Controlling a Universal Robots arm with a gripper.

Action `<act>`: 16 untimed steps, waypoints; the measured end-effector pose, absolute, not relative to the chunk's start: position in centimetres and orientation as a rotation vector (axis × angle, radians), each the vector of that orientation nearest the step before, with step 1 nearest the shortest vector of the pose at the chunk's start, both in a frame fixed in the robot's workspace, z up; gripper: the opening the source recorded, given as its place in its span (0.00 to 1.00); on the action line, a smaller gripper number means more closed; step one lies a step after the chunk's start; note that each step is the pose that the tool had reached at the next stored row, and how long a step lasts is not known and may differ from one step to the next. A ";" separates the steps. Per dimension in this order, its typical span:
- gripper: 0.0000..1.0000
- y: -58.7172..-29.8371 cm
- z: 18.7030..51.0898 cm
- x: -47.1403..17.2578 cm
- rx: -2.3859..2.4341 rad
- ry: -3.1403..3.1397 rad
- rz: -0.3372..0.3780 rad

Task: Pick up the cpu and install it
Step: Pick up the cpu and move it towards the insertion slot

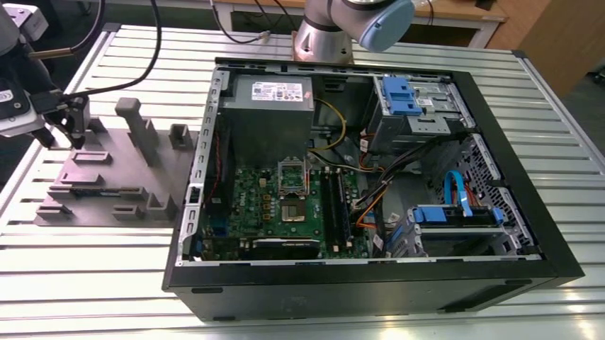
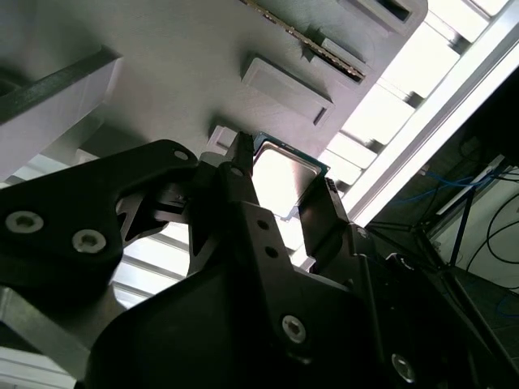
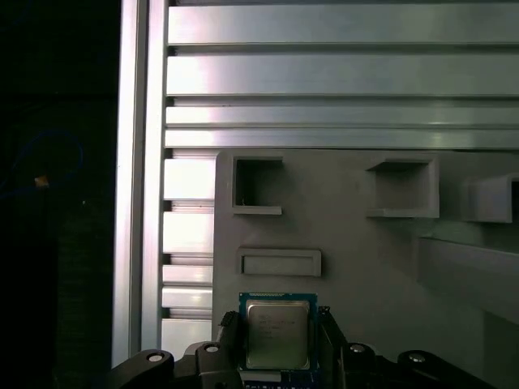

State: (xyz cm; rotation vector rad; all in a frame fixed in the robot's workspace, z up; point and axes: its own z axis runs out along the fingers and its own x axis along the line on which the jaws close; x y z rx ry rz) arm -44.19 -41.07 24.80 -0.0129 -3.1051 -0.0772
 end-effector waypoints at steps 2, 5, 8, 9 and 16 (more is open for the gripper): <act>0.47 -41.1 24.8 -44.2 -0.013 -3.105 -0.077; 0.47 -41.1 24.9 -44.2 -0.013 -3.105 -0.076; 0.47 -41.1 24.9 -44.2 -0.013 -3.105 -0.075; 0.47 -41.1 24.9 -44.2 -0.013 -3.105 -0.076; 0.47 -41.1 25.2 -44.2 -0.013 -3.105 -0.076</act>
